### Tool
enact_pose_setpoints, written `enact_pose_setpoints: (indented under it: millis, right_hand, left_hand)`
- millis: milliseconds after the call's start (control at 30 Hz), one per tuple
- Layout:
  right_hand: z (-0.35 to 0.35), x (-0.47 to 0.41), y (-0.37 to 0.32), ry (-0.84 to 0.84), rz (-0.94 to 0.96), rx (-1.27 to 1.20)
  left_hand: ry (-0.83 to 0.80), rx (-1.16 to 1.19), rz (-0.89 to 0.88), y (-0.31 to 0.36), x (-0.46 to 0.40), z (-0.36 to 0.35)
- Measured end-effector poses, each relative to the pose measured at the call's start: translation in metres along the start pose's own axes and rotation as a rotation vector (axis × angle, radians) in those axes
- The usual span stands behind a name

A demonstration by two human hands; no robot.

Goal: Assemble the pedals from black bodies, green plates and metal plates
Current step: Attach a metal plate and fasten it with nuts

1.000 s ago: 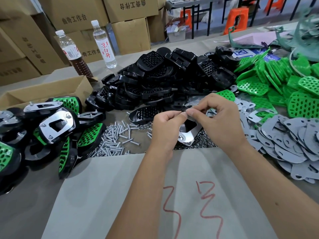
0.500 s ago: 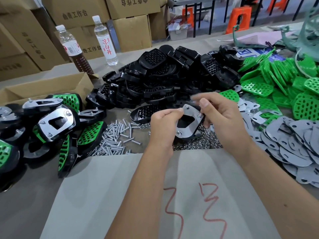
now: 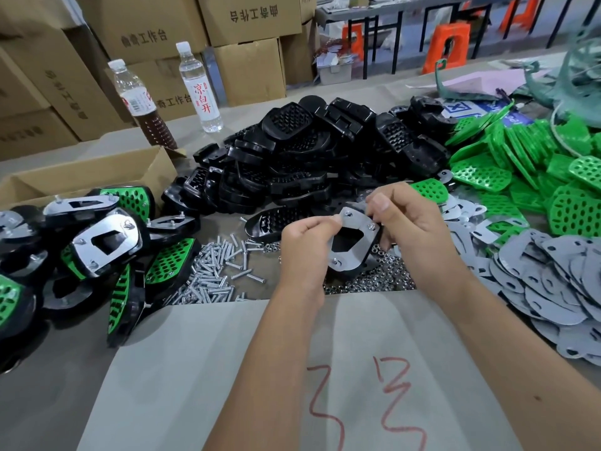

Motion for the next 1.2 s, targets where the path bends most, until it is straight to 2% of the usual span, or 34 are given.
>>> enact_pose_setpoints:
  millis: [100,267,400,567,700,833,933,1067,1200]
  right_hand:
    - [-0.004,0.0,0.0,-0.063,0.036,0.08]
    - [0.006,-0.001,0.003,0.072,0.0,-0.12]
    - [-0.001,0.0,0.001,-0.029,0.121,0.091]
    - [-0.001,0.0,0.004,-0.043,0.101,0.119]
    - [-0.002,-0.001,0.001,-0.015,0.115,0.139]
    - [0.001,0.0,-0.002,0.082,0.122,0.204]
    - [-0.001,0.001,-0.006,0.117,0.2,0.37]
    - [-0.008,-0.002,-0.01,0.0,0.258,0.575]
    - [-0.006,-0.002,-0.009,-0.047,0.281,0.59]
  left_hand:
    - [-0.006,-0.017,-0.021,0.0,0.0,-0.001]
    - [-0.019,-0.032,-0.041,-0.001,0.001,-0.004]
    - [-0.023,-0.02,-0.056,0.0,0.002,-0.003]
    - [-0.073,-0.091,-0.128,0.001,0.004,-0.006]
    - [-0.083,-0.061,-0.168,0.001,0.003,-0.006]
    - [-0.127,-0.043,-0.213,0.003,0.005,-0.01]
    - [-0.128,-0.103,-0.278,0.004,0.006,-0.011]
    - [-0.072,-0.113,-0.329,0.006,0.008,-0.009]
    - [-0.027,-0.14,-0.382,0.008,0.009,-0.009]
Point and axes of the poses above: each hand's wrist, its own x-axis away from the middle knuckle, its own z-axis out of the back of the hand, y = z × x, the point moved 5 cm from there along -x, towards the middle knuckle, and after that the axes turned 5 degrees about -x, right-handed, at the moved point
